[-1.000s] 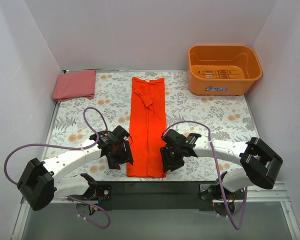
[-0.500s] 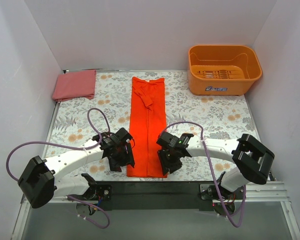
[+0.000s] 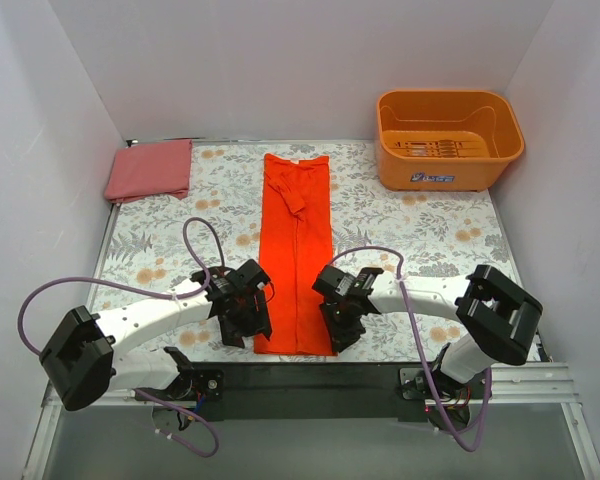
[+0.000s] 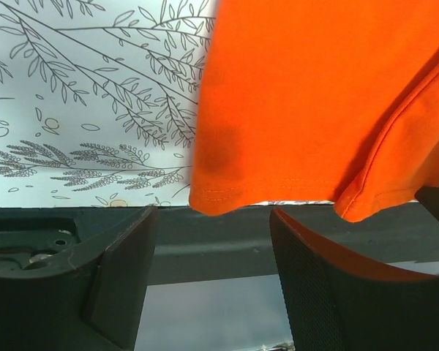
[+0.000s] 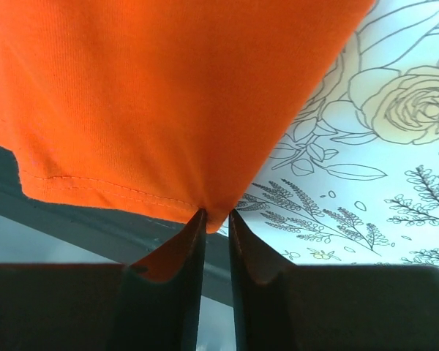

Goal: Fold and stack the t-shirts
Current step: Fold the tshirt

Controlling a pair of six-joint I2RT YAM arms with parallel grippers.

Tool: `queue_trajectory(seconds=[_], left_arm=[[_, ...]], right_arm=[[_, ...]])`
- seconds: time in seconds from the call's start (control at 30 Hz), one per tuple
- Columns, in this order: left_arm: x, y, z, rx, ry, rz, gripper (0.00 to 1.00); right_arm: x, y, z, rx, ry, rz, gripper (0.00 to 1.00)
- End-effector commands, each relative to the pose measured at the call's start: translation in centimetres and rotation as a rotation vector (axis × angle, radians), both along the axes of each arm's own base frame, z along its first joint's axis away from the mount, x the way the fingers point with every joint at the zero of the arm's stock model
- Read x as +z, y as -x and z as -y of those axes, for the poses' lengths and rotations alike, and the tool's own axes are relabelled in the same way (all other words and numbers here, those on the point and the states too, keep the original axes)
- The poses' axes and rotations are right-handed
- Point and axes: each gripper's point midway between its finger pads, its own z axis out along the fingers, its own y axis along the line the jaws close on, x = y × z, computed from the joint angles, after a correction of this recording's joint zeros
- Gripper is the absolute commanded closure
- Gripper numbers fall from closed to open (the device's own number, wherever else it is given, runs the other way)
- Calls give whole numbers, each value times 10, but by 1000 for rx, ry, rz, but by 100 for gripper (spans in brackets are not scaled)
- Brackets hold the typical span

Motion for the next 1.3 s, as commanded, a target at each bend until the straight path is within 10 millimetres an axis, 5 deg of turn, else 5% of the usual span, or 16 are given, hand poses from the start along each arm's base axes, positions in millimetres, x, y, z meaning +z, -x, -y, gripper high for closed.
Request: queue_trajectory(seconds=[0.0,0.2,0.3,0.63,0.87,1.27], left_arm=[[-1,4,2,5,0,-13,39],[-1,8,4,0,-4,-22,39],[-3,11,5,-8,-11,-32,39],[-14,12,-1,-15,-77,-48,58],[-5,-2,-1,18,-98,12,59],[-30,9,-8,5,-147,-49,64]], right_arm=[[-6,4,1,24,32,-17,76],[-10,7,-1,49,43,-28,79],[-8,6,-2,50,37,-23,98],[-7,5,-3,58,29,-16,99],[-8,6,-3,64,29,-19,99],[-9,6,-4,69,27,-21,99]])
